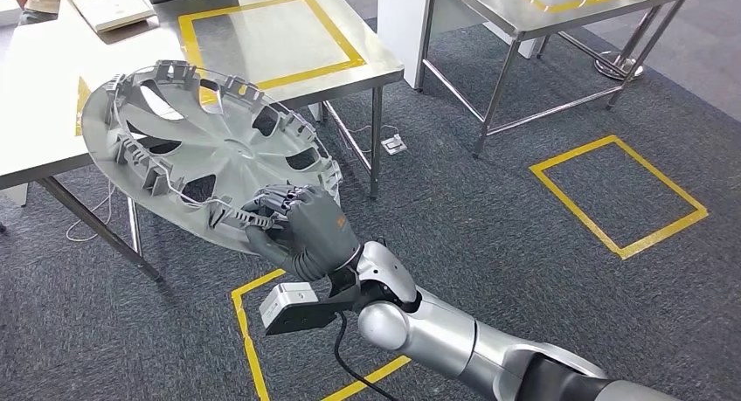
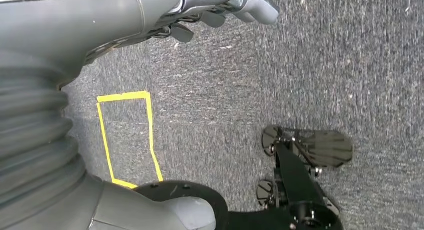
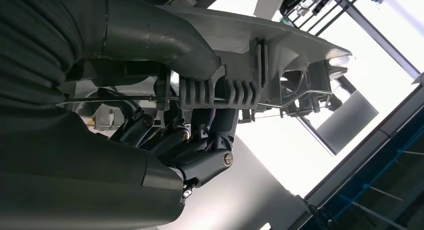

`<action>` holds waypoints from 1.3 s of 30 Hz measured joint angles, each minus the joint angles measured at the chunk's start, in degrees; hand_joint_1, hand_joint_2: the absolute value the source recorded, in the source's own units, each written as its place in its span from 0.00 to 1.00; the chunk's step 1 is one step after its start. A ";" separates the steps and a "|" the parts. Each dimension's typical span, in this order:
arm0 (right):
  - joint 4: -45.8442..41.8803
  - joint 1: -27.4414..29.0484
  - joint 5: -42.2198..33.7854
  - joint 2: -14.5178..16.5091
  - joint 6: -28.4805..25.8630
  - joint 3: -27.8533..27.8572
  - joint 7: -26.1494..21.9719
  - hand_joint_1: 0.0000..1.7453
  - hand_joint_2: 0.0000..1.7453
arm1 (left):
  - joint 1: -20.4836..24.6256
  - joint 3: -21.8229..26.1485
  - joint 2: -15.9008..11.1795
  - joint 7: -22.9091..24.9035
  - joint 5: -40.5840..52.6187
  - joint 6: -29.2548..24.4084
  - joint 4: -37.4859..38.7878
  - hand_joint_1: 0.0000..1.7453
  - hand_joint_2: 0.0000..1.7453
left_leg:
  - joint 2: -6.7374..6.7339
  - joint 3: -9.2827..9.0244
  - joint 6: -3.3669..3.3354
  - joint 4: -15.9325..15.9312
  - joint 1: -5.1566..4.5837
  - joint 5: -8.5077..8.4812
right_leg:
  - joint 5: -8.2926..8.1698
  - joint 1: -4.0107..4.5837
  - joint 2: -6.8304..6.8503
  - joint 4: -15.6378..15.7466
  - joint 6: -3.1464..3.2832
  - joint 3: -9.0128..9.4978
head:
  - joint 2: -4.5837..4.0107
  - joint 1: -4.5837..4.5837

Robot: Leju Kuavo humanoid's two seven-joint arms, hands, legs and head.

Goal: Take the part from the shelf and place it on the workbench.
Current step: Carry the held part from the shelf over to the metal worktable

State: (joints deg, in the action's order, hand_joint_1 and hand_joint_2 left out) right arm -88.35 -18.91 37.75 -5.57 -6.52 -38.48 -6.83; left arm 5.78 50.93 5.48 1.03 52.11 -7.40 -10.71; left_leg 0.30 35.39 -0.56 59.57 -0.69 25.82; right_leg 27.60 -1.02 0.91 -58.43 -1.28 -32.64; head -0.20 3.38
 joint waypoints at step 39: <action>-1.29 2.42 1.62 -0.01 -0.61 1.39 0.83 1.00 1.00 | 0.11 0.02 0.02 -0.08 0.46 0.27 0.00 0.00 1.00 | 0.50 -2.16 -0.64 -1.08 1.08 1.28 | 8.63 0.23 -0.90 -17.21 -0.41 -7.82 | 0.00 -0.13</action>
State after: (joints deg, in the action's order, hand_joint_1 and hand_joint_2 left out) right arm -89.64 -16.49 39.37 -5.58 -7.13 -37.10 -6.00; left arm 5.89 50.95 5.50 0.95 52.57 -7.14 -10.71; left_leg 0.80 33.23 -1.20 58.49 0.40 27.10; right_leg 36.24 -0.79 0.01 -75.65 -1.68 -40.46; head -0.20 3.26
